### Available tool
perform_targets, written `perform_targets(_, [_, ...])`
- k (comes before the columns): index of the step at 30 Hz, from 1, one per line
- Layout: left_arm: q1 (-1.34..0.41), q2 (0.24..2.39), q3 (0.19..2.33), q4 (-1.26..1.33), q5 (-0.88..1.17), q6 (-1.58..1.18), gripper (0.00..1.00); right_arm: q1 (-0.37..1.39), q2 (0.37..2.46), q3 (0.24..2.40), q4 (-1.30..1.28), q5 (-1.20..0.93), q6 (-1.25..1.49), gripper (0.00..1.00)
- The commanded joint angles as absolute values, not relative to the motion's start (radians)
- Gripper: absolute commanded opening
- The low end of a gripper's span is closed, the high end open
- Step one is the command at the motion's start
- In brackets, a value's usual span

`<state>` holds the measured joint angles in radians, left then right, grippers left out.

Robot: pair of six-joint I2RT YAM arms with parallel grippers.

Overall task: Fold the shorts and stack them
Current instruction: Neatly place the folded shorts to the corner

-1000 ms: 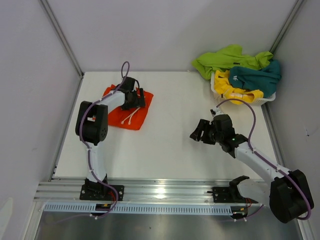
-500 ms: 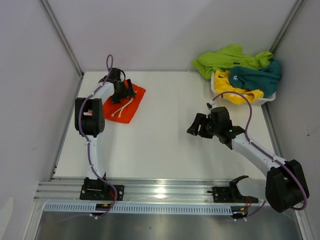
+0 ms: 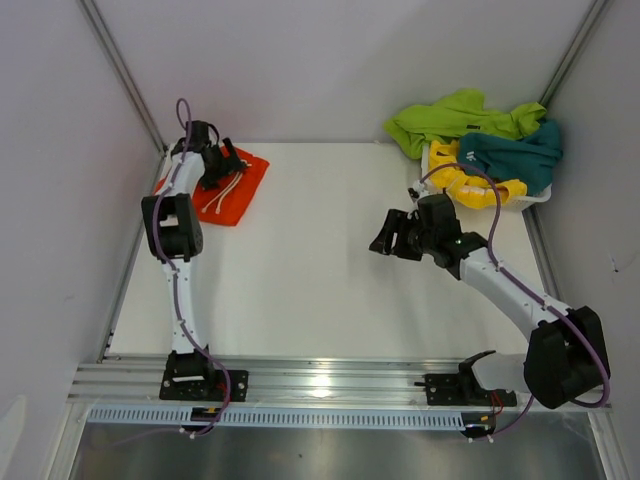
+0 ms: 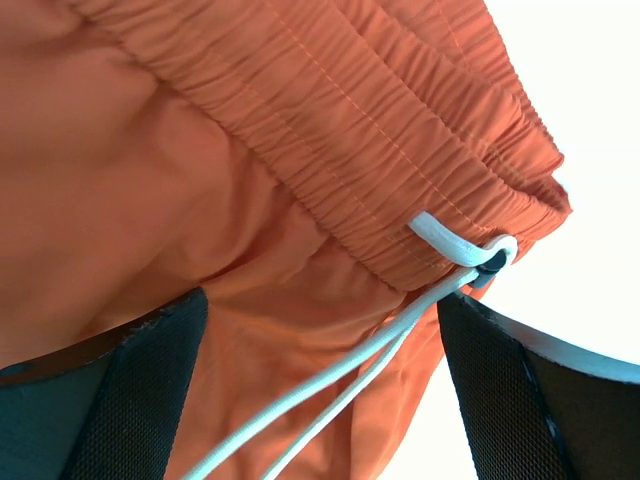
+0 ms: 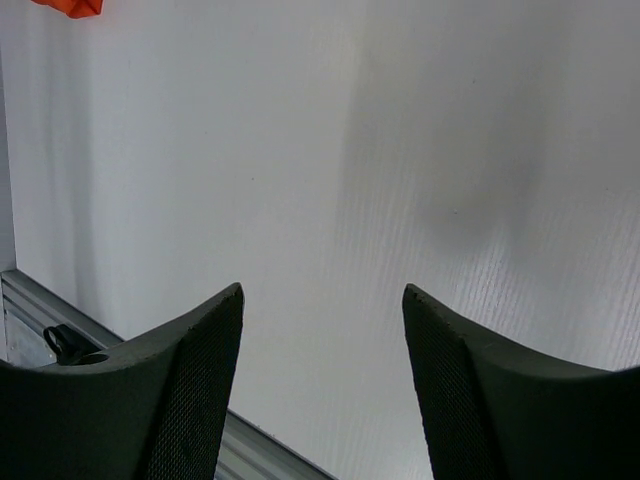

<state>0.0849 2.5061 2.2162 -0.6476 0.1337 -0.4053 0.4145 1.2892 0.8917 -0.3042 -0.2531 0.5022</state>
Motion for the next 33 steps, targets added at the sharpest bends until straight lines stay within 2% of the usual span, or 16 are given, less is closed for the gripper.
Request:
perform_targets(1, [0.158,2.576,2.244,-0.654,0.147,-0.475,0.99,0.417,1.311,0.966,-0.337,-0.264,0.497,0.67])
perform_targets(7, [0.215,2.597,2.263,-0.58,0.138,-0.58,0.99,0.439,1.328,1.011,-0.363,-0.245,0.503,0.67])
perform_targets(11, [0.241,2.557,2.177,-0.483,0.12,-0.679,0.99,0.448,1.336,1.022,-0.387,-0.232,0.5,0.67])
perform_targets(20, [0.255,2.556,2.151,-0.336,0.058,-0.871,0.99,0.448,1.327,1.009,-0.388,-0.227,0.508,0.67])
perform_targets(26, [0.233,2.64,2.279,-0.304,0.051,-0.963,0.99,0.445,1.304,1.023,-0.414,-0.212,0.499,0.67])
perform_targets(33, [0.221,2.654,2.276,-0.206,0.028,-1.005,0.99,0.436,1.258,1.025,-0.442,-0.193,0.495,0.67])
